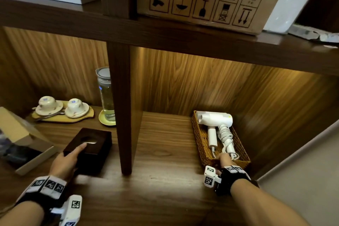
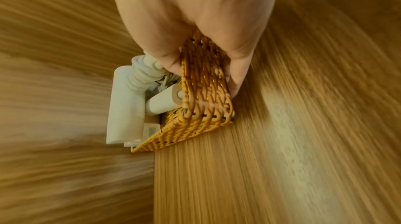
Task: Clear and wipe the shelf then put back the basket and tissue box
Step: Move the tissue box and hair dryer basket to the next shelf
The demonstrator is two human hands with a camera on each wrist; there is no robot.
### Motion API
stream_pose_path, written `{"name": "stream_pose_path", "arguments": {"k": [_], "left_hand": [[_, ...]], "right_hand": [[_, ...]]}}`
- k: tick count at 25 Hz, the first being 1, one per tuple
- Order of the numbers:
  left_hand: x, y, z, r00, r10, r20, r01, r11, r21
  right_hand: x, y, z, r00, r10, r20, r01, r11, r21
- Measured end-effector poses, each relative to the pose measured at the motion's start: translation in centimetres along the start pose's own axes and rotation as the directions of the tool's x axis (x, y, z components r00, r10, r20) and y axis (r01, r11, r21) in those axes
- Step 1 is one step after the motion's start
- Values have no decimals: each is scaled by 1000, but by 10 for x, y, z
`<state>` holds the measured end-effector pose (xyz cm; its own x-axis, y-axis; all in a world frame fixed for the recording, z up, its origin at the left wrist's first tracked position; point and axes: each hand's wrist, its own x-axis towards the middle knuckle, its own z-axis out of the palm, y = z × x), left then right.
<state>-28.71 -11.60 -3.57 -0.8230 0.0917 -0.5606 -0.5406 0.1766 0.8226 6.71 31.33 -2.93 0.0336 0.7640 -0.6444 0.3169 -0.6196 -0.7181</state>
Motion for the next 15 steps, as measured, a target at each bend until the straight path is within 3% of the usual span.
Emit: {"name": "stream_pose_path", "arguments": {"k": [3, 5, 9, 13, 15], "left_hand": [[34, -13, 1, 996, 1, -87, -2, 1000, 0], [5, 2, 15, 993, 28, -115, -23, 999, 40], [-11, 15, 24, 986, 64, -157, -44, 991, 129], [7, 8, 27, 979, 65, -191, -32, 985, 170], [5, 10, 30, 980, 54, -190, -19, 984, 180]], "right_hand": [[8, 3, -1, 998, -28, 52, 23, 996, 87], [18, 8, -2, 992, -41, 117, 12, 970, 244], [-15, 22, -16, 995, 8, 98, -55, 873, 484], [-43, 47, -50, 984, -40, 172, -42, 895, 444], [-70, 57, -68, 961, -7, 276, -114, 900, 420]]}}
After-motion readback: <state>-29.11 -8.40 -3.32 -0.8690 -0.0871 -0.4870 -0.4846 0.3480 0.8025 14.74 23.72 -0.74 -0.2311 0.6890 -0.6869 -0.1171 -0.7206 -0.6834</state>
